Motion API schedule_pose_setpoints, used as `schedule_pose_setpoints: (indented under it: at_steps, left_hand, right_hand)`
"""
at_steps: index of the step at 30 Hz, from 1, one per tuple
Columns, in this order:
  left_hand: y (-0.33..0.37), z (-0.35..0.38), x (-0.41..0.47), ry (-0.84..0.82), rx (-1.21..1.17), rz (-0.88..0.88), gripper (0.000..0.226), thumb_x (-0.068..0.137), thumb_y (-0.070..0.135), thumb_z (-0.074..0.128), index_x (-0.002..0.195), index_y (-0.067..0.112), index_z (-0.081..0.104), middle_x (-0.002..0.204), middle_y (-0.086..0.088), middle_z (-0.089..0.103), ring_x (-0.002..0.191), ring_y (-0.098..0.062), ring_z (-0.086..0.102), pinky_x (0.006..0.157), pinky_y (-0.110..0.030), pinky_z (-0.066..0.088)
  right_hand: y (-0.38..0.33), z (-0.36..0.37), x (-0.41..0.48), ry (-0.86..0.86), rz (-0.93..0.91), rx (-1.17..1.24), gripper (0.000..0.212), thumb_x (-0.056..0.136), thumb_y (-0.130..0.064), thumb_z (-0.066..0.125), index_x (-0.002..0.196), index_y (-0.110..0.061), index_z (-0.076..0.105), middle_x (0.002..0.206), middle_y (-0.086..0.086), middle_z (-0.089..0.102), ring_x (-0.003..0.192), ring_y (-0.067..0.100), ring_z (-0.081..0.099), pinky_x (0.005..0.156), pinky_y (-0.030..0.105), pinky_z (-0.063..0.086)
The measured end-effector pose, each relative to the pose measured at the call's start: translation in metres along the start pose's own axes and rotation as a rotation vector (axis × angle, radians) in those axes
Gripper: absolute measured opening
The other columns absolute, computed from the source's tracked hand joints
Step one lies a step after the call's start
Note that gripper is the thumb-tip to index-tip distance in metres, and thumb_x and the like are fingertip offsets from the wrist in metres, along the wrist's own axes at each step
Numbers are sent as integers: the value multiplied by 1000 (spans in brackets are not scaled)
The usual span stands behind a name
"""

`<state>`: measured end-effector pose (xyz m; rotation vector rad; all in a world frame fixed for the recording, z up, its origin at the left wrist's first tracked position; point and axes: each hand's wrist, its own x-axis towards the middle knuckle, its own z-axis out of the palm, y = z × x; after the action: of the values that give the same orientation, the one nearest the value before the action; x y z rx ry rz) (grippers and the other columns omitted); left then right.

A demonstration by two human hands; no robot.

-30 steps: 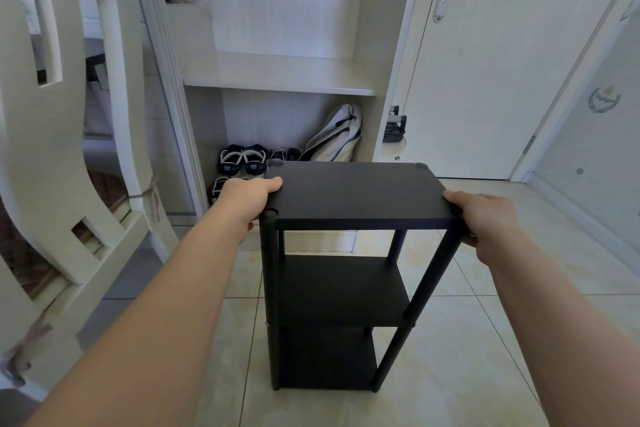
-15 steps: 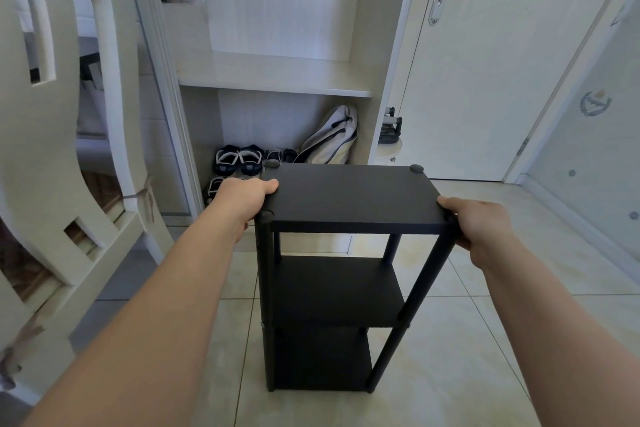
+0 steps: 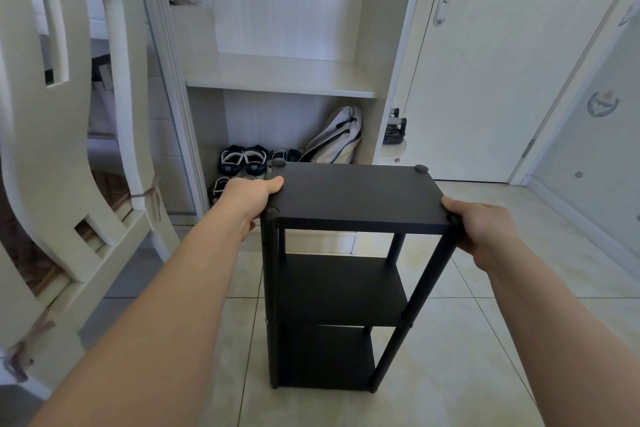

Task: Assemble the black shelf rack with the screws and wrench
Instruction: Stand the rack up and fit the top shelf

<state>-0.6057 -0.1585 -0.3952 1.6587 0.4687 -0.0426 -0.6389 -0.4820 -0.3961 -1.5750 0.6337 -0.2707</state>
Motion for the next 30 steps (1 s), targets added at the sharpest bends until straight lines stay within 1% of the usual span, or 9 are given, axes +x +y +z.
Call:
schedule_pose_setpoints:
  at_steps: [3,5,10,14,17,22,26,28,30]
  left_hand:
    - [-1,-2,0,-4,8,0,42,81,44,78,105,12,64,106,-6,70,102,-27,66,99,-46,51]
    - [-3,-4,-1,-14,14,-3,46,80,47,78,109,13,64,104,-3,69,100,-25,65,98,-46,50]
    - [-4,-8,-1,-79,-2,-36,35,85,41,74,109,17,65,96,-1,72,91,-20,65,102,-48,46]
    - [-2,-8,1,-81,23,-24,33,86,39,73,108,16,65,98,-4,72,97,-23,65,103,-48,46]
    - [-2,-7,2,-59,32,-11,32,86,38,73,106,15,66,107,-9,72,106,-27,65,102,-49,48]
    - [-2,-4,2,-39,23,28,28,87,35,74,102,12,68,96,-5,70,92,-22,64,99,-46,50]
    - [-4,-4,-2,-51,15,0,31,87,38,73,106,14,66,103,-6,72,103,-25,65,100,-48,50]
    - [-6,-4,-4,-62,-17,-28,31,89,39,70,109,17,64,103,-5,72,100,-24,66,95,-46,51]
    - [-7,-1,-7,-70,-80,-66,28,92,39,66,110,19,63,101,-3,72,91,-21,67,75,-38,52]
  right_hand:
    - [0,-1,1,-22,15,2,21,86,-18,79,77,-10,63,75,5,61,70,22,58,69,35,57]
    - [0,-3,1,-33,20,9,18,86,-20,79,81,-11,64,79,4,62,71,21,59,65,34,54]
    - [3,-11,3,-101,35,15,17,86,-24,78,90,-12,66,83,4,64,73,23,61,66,34,52]
    - [5,-13,5,-167,65,47,15,88,-21,77,92,-9,69,78,4,65,68,21,59,69,34,53]
    - [6,-13,7,-162,66,51,13,88,-18,77,90,-7,69,75,3,66,65,20,61,65,33,54]
    - [7,-12,7,-154,63,63,15,87,-17,78,92,-6,69,80,5,67,66,21,62,66,34,55]
    - [7,-12,5,-123,57,66,19,86,-19,80,93,-5,69,81,7,67,69,23,63,68,36,56]
    - [8,-10,3,-97,49,72,20,85,-21,81,91,-6,69,79,7,67,70,25,63,70,39,56]
    - [10,-8,1,-81,44,73,22,84,-24,81,90,-7,69,78,5,67,73,26,63,72,40,57]
